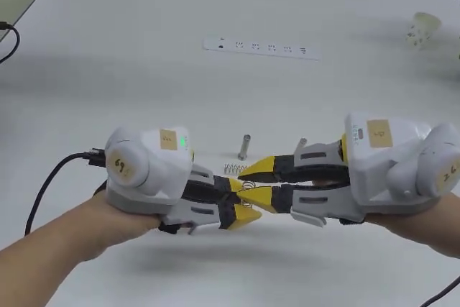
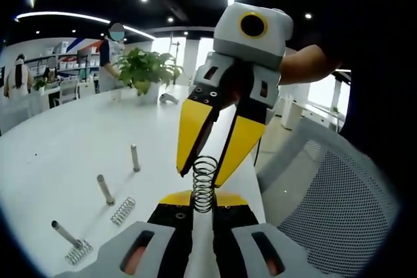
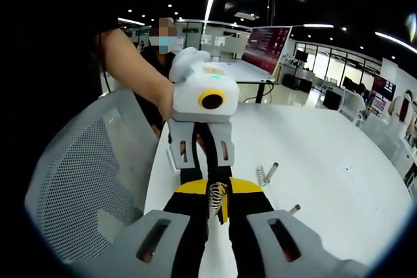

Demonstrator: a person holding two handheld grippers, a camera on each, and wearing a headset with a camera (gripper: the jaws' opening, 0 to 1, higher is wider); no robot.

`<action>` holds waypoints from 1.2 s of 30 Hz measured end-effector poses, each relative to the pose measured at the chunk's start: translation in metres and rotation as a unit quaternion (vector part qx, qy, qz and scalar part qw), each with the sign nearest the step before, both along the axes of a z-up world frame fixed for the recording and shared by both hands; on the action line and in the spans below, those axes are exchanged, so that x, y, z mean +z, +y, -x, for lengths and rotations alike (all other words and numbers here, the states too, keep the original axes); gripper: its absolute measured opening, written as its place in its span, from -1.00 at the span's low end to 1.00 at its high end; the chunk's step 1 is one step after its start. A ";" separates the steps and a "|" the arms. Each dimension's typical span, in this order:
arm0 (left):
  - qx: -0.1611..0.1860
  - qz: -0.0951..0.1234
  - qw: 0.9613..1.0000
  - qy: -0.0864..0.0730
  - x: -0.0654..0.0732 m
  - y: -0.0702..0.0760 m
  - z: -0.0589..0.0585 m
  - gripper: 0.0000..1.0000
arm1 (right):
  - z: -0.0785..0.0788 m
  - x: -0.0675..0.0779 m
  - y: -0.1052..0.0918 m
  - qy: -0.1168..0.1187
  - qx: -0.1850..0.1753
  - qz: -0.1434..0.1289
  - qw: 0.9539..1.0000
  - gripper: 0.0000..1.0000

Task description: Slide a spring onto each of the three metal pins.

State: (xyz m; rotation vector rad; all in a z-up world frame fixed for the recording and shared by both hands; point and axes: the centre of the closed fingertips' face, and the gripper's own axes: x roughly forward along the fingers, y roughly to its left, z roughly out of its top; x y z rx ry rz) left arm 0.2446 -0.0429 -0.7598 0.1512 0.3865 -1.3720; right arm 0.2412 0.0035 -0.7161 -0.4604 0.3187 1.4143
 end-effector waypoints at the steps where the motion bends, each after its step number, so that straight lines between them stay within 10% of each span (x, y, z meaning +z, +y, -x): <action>1: 0.000 0.000 1.000 0.000 0.000 0.000 0.000 -0.95 | -0.001 0.000 0.000 0.000 -0.002 0.000 1.000 -0.84; 36: 0.015 0.007 1.000 0.004 0.004 0.002 -0.002 -0.93 | -0.001 0.004 0.003 -0.004 -0.004 0.003 1.000 -0.86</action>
